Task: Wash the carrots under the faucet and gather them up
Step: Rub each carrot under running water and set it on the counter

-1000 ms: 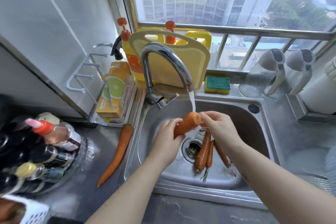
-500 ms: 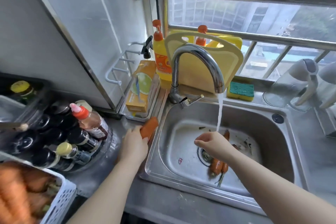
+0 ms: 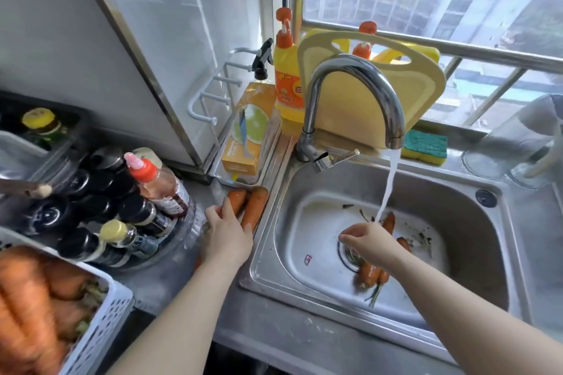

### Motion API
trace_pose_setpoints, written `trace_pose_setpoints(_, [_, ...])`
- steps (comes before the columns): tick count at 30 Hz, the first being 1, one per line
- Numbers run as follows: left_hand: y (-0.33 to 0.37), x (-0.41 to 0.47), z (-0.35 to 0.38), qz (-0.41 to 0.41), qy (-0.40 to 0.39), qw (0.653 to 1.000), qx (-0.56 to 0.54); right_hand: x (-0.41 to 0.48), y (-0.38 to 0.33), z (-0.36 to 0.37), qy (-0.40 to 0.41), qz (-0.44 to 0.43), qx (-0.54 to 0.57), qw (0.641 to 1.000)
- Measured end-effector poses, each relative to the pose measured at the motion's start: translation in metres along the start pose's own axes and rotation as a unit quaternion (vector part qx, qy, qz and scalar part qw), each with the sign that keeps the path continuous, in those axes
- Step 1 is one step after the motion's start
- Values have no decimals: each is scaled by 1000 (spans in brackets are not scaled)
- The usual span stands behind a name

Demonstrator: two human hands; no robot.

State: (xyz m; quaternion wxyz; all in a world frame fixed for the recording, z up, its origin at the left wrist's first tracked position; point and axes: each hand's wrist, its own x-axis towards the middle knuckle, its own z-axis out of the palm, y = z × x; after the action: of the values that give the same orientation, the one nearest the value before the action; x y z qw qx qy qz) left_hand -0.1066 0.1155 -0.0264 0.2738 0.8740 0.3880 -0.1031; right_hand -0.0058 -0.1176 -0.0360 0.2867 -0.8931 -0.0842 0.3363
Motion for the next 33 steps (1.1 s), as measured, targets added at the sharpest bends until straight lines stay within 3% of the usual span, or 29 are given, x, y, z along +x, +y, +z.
trace_pose_setpoints(3, [9, -5, 5, 10, 17, 998, 63, 5, 27, -3, 4, 34, -41, 999])
trace_pose_setpoints(7, [38, -27, 16, 176, 99, 972, 119, 14, 72, -3, -78, 41, -191, 978])
trace_pose_setpoints(10, [61, -36, 35, 269, 27, 956, 110, 22, 93, 2, -130, -24, -345, 929])
trace_pose_setpoints(14, [74, -36, 61, 267, -91, 952, 115, 43, 111, 20, -143, -184, -517, 824])
trace_pose_setpoints(20, [79, -25, 73, 257, -118, 955, 91, 69, 123, 30, -134, -263, -551, 780])
trace_pose_setpoints(24, [83, -23, 71, 248, -147, 954, 87, 60, 127, 12, -56, -329, -459, 823])
trace_pose_setpoints(26, [88, -22, 72, 229, -171, 957, 52, 44, 123, -7, -9, -307, -353, 884])
trace_pose_setpoints(29, [99, -21, 80, 197, -226, 954, -9, 7, 105, -39, 94, -210, -86, 969])
trace_pose_setpoints(31, [111, -25, 83, 191, -258, 946, -54, -15, 89, -58, 166, -157, 87, 970])
trace_pose_setpoints(33, [125, -33, 85, 206, -286, 930, -101, -27, 78, -71, 195, -121, 245, 942])
